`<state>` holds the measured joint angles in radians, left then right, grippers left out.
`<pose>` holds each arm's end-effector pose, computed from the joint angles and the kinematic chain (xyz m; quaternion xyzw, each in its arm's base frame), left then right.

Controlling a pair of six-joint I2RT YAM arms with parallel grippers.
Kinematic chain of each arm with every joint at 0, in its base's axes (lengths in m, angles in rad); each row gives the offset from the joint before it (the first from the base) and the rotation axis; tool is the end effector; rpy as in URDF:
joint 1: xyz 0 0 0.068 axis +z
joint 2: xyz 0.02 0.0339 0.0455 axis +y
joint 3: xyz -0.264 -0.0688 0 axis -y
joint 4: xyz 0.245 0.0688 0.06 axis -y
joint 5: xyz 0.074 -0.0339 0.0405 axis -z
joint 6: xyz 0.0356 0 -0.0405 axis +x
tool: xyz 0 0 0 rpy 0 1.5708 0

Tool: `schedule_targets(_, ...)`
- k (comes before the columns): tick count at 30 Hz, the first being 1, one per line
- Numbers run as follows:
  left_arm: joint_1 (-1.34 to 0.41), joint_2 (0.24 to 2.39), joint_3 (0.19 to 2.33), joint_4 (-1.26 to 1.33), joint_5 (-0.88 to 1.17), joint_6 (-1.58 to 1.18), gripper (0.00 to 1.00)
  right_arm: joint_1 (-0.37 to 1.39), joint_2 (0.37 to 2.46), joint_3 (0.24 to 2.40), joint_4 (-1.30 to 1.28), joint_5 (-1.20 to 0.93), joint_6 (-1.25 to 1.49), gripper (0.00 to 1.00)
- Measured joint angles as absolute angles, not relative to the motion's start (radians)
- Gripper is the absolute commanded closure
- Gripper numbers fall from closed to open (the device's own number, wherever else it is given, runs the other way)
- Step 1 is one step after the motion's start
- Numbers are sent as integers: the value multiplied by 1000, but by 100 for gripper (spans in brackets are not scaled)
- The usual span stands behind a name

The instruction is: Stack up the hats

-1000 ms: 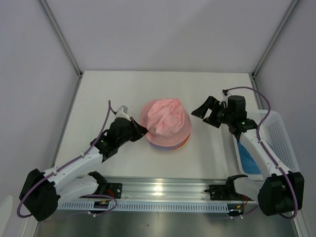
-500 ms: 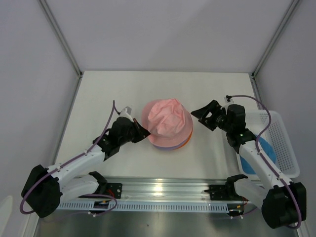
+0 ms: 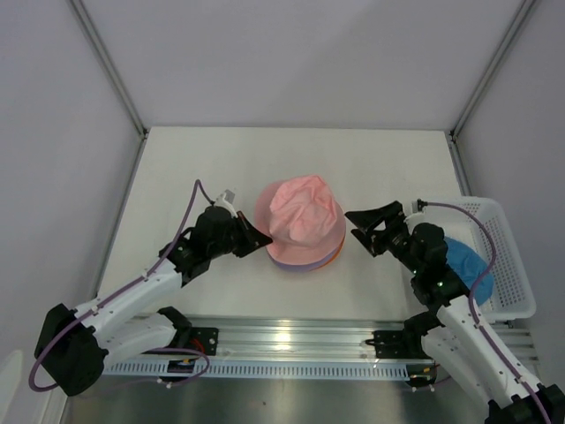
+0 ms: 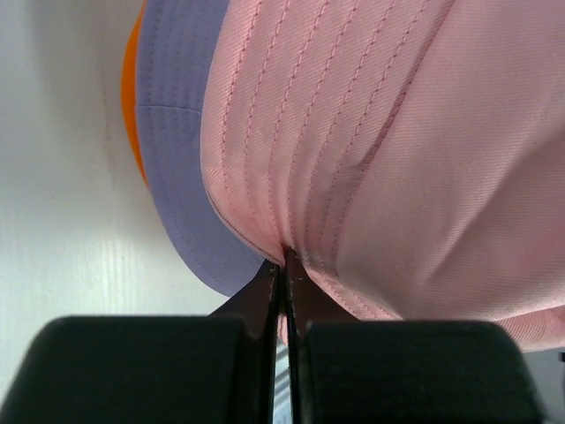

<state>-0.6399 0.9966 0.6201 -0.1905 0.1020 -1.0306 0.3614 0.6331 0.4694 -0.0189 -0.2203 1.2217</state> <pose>0.1733 -0.1336 0.2421 -0.1459 0.8636 -0.3862 0.2893 0.1522 0.0658 0.2692 0.2547 0.7237 0.5117 0.3867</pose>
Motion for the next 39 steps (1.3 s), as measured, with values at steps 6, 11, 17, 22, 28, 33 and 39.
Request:
schedule_targets(6, -640, 987, 632, -205, 147, -1093, 99, 576, 581, 426, -14, -65, 1309, 15)
schedule_targets(11, -645, 980, 632, -205, 173, -1150, 99, 708, 617, 387, 52, 44, 1357, 15)
schedule_targets(17, -648, 933, 632, -210, 179, -1188, 99, 835, 645, 373, 31, 158, 1382, 15)
schedule_targets(22, -650, 916, 632, -210, 179, -1202, 99, 934, 524, 361, -19, 297, 1425, 16)
schedule_targets(28, -657, 923, 632, -212, 179, -1206, 99, 1063, 452, 244, 3, 459, 1515, 16)
schedule_targets(33, -663, 931, 632, -204, 179, -1219, 99, 1149, 542, 241, 13, 546, 1530, 18)
schedule_targets(39, -673, 928, 632, -204, 179, -1229, 99, 1169, 618, 239, 108, 632, 1529, 29)
